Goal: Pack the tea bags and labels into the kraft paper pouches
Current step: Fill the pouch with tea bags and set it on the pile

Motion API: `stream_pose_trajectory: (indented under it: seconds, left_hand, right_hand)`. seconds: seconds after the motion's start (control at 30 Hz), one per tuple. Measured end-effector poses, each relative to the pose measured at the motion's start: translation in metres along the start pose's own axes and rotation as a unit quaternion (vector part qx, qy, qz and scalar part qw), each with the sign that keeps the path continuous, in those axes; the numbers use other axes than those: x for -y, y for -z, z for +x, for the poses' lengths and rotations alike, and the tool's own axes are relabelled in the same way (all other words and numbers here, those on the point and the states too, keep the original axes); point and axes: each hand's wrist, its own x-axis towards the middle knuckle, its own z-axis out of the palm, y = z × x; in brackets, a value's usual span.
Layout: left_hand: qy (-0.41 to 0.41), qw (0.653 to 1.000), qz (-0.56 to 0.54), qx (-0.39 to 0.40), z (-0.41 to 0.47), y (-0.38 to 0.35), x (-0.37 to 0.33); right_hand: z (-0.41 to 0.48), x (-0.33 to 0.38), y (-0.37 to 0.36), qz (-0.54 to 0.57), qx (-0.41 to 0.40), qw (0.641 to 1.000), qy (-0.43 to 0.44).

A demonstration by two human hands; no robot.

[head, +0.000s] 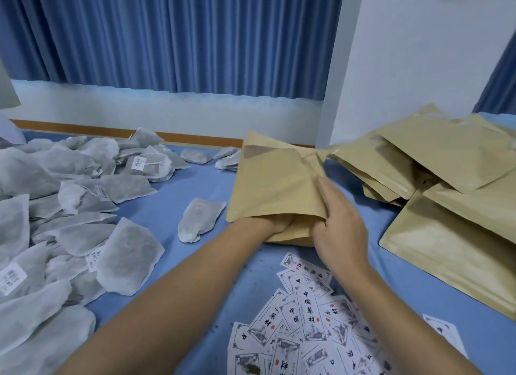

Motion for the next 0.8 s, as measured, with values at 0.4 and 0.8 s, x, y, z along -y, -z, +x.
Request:
stream_pose_trajectory:
  seconds: [0.4,0.8]
  left_hand:
    - [-0.261,0.945,0.183,-0.074,-0.079,-0.025,0.022]
    - [-0.22,0.972,0.041,0.066,-0.108,-0.021,0.015]
  right_hand:
    - [-0.009,-0.017,-0.029,0.188,-0.041,0.974,-0.12]
    - [-0.019,-0.022,-0.03,0.091,-0.029,0.994,-0.062]
